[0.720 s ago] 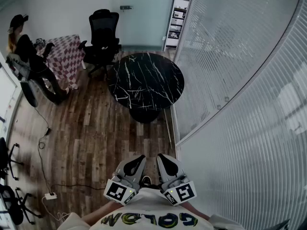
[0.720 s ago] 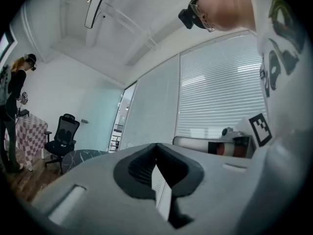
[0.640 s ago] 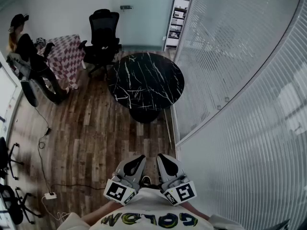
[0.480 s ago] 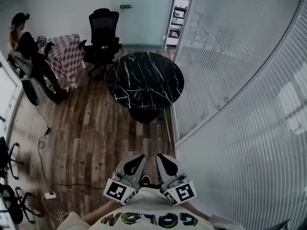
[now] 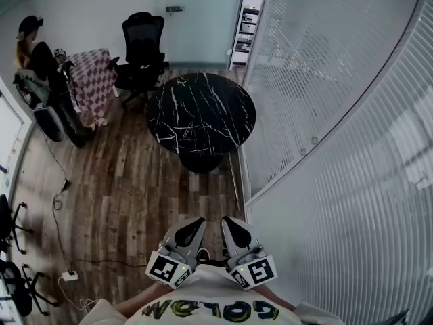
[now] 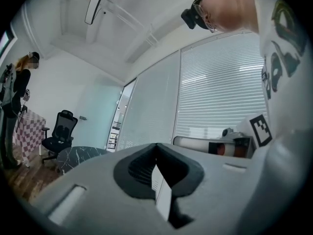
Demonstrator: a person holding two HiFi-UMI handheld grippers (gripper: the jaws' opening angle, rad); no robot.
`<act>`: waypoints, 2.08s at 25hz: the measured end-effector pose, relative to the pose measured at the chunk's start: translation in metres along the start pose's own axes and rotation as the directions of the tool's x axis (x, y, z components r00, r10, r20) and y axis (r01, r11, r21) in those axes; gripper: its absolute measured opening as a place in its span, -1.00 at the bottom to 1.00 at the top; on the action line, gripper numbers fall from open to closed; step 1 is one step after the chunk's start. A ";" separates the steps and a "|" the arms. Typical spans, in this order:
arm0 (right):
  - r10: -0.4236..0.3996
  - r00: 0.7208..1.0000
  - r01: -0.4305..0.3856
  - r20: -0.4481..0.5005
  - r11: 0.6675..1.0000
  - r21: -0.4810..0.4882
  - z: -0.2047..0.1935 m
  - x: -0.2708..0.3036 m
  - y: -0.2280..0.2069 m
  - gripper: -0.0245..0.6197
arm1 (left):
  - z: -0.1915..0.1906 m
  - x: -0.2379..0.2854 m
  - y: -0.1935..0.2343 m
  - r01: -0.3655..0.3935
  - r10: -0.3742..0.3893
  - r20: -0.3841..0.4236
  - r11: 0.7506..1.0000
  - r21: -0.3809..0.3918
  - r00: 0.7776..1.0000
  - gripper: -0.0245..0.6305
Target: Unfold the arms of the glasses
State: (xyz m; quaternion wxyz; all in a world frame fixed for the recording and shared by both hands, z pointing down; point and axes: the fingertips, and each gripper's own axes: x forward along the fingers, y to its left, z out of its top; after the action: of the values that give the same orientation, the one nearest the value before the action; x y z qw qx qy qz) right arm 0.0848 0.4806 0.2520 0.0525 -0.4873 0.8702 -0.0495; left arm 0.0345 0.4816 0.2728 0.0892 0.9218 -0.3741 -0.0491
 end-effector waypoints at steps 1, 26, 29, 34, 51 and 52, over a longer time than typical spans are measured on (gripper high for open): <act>-0.001 1.000 0.001 -0.001 1.000 -0.002 0.000 -0.001 -0.003 -0.92 | -0.001 0.002 -0.001 -0.002 0.002 0.000 1.000 -0.002 1.000 -0.92; 0.025 1.000 -0.025 -0.003 0.998 -0.052 -0.003 0.081 -0.048 -0.92 | 0.008 0.068 0.069 -0.021 0.021 0.025 1.000 -0.003 0.999 -0.92; 0.030 1.000 -0.030 -0.007 0.998 -0.062 -0.004 0.106 -0.052 -0.92 | 0.010 0.078 0.092 -0.025 0.025 0.027 1.000 -0.007 0.999 -0.92; 0.030 0.999 -0.032 -0.029 0.997 -0.065 -0.006 0.151 -0.060 -0.92 | 0.017 0.097 0.132 -0.023 0.023 0.020 1.000 -0.018 1.000 -0.92; 0.048 0.998 -0.052 -0.046 0.994 -0.101 -0.003 0.309 -0.079 -0.92 | 0.053 0.154 0.275 -0.018 0.018 0.030 1.000 -0.022 0.999 -0.92; 0.047 0.998 -0.052 -0.051 0.993 -0.105 -0.004 0.317 -0.081 -0.92 | 0.055 0.157 0.283 -0.017 0.018 0.030 1.000 -0.023 0.999 -0.92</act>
State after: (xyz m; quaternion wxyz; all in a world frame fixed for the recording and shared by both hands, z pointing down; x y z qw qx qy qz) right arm -0.0122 0.1677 0.2533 0.0064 -0.4664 0.8844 -0.0138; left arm -0.0541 0.1653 0.2724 0.0942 0.9165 -0.3830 -0.0665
